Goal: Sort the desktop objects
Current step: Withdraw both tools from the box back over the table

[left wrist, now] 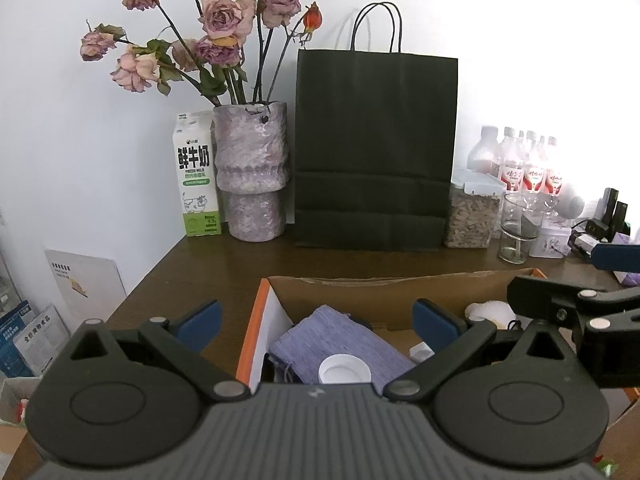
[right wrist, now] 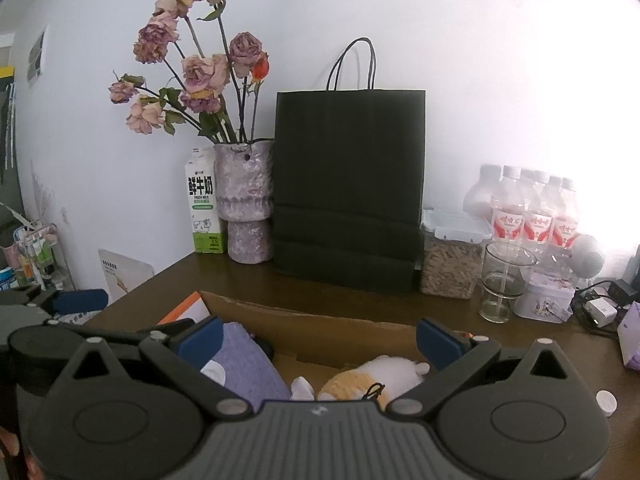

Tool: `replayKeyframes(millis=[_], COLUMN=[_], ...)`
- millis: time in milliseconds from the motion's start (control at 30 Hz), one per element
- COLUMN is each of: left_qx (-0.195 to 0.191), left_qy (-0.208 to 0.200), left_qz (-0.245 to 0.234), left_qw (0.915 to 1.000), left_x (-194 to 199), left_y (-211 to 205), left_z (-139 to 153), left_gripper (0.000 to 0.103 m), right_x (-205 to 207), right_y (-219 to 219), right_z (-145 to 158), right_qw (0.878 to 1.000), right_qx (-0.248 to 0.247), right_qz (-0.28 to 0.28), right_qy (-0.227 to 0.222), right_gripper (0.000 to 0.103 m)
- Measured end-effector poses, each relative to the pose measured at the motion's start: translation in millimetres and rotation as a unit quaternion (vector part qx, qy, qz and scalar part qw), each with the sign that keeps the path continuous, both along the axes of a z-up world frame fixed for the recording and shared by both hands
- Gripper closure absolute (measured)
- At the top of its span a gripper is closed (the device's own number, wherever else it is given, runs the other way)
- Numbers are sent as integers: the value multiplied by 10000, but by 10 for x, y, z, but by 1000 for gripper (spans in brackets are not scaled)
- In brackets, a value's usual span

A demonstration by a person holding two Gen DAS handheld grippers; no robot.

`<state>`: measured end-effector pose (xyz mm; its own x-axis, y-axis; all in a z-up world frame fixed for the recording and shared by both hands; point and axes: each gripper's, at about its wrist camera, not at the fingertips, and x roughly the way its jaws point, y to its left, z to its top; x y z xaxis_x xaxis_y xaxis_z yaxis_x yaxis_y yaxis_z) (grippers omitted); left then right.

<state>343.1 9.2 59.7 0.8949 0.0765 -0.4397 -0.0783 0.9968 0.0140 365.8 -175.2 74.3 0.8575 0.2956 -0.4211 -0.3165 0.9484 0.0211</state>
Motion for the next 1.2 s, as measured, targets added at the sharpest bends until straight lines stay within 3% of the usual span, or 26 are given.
replayKeyframes(millis=[267,700,1200], left_qx=[-102,-181,-257], left_qy=[-110,-460,-473], left_qz=[13,-141,-224], left_qw=[9999,9987,9983], left_x=[-322,-1128,-1785], left_y=[-11,-67,-33], left_z=[117,314,80], left_gripper=[0,0,0], right_x=[-266,-1167,-1853], right_y=[-40,-160,-391], right_z=[67,285,-76], right_qw=[10000,9992,9997], right_qx=[7,15,-24], right_qz=[27,-3,-174], right_qy=[-46,-409,-188], right_gripper=[0,0,0])
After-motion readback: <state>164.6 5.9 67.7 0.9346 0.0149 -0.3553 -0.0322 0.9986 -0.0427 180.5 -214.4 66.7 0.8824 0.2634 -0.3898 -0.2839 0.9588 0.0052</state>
